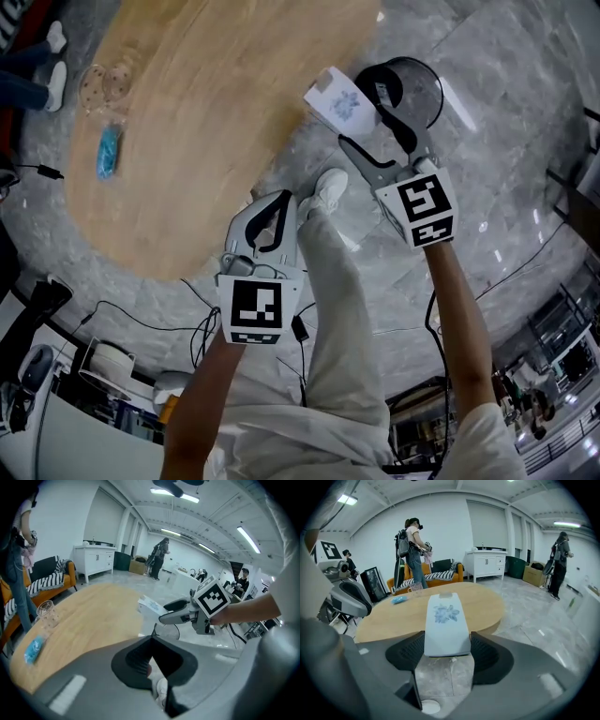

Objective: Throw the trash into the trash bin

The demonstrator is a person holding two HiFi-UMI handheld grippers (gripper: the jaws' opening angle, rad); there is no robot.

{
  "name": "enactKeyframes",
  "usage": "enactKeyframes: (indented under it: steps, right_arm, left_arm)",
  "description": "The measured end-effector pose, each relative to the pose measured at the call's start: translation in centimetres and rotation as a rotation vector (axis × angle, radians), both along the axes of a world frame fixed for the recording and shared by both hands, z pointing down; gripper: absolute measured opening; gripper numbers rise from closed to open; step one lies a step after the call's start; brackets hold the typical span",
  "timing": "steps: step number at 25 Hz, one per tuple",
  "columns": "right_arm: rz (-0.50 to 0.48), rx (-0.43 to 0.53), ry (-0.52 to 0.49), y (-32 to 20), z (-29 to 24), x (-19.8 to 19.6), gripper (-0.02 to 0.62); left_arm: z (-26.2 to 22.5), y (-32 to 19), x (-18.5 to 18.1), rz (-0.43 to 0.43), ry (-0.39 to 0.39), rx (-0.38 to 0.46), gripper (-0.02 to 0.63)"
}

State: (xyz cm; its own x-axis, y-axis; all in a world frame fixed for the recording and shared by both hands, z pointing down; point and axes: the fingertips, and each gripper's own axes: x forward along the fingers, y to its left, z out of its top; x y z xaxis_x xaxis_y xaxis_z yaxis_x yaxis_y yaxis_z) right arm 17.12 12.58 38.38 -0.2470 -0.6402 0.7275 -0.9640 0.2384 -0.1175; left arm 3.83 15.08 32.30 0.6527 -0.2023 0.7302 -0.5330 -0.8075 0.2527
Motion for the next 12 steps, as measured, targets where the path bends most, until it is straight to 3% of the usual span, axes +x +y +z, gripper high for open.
enactKeyframes:
  steps: [12]
  right_arm:
    - [0.170, -0.061, 0.018, 5.2, 4.5, 10.7, 0.333]
  left_arm:
    - [1.7, 2.4, 7.8, 0.040, -0.036, -0.004, 0.000]
